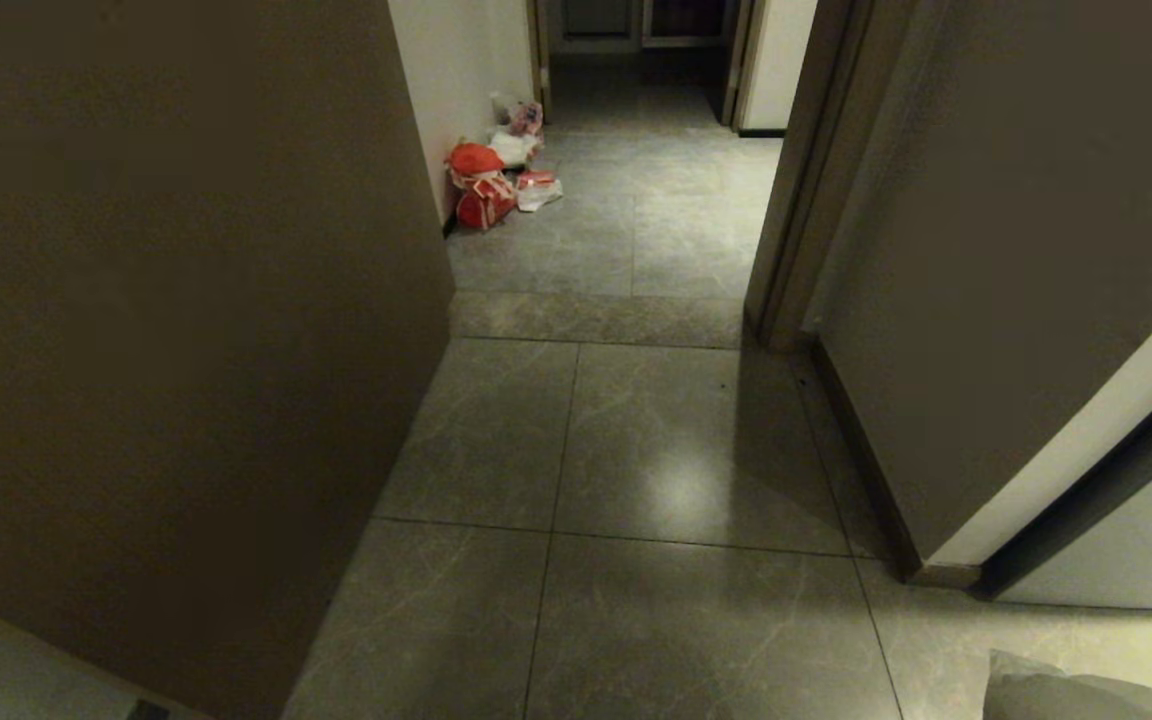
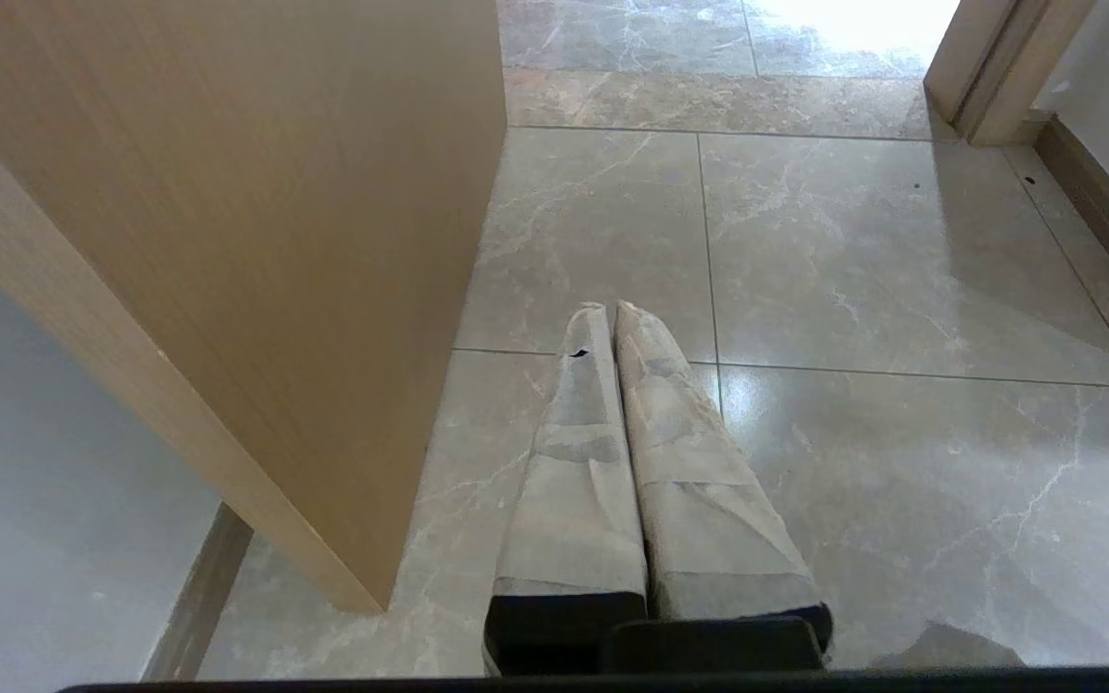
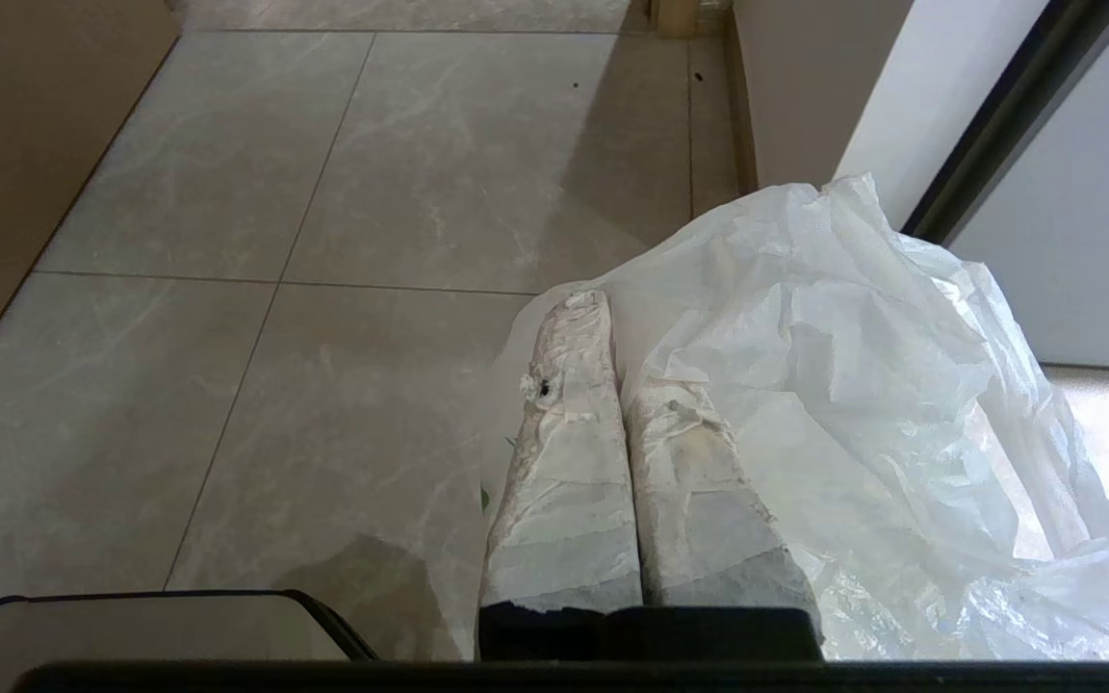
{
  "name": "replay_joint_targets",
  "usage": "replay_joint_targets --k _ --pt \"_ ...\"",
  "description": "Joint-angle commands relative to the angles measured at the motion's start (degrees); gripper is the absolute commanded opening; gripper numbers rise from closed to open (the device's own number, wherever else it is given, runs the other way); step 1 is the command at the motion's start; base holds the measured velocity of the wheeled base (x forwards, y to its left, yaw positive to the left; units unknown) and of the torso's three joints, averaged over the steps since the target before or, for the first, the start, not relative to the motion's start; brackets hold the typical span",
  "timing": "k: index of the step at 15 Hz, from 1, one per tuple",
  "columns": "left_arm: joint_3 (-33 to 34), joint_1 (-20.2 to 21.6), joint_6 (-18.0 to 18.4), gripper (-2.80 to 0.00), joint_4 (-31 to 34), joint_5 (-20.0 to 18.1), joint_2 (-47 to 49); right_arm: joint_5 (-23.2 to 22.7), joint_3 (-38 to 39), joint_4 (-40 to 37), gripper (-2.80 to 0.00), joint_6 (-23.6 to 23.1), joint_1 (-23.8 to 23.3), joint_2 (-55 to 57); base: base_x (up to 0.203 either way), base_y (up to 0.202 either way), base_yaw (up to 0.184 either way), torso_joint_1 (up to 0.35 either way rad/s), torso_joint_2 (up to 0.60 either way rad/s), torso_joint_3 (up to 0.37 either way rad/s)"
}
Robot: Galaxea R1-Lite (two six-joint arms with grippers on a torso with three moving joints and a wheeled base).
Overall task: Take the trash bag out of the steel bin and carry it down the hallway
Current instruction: Put the trash bag at the door
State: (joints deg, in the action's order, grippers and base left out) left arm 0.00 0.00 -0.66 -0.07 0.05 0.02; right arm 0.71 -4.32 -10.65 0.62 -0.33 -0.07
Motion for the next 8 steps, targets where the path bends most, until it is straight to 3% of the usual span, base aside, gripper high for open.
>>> replay_joint_targets --k 1,8 --pt "0.1 0.0 0.0 -2.8 0.0 0.0 0.0 0.0 0.0 -0.1 -2.8 0.0 0.0 0.0 0.0 0.0 0.0 0.0 0.0 0.0" --pt "0.1 0.0 0.0 -2.8 0.0 0.0 0.0 0.0 0.0 -0.1 -2.8 0.0 0.0 0.0 0.0 0.0 0.0 0.0 0.0 0.0"
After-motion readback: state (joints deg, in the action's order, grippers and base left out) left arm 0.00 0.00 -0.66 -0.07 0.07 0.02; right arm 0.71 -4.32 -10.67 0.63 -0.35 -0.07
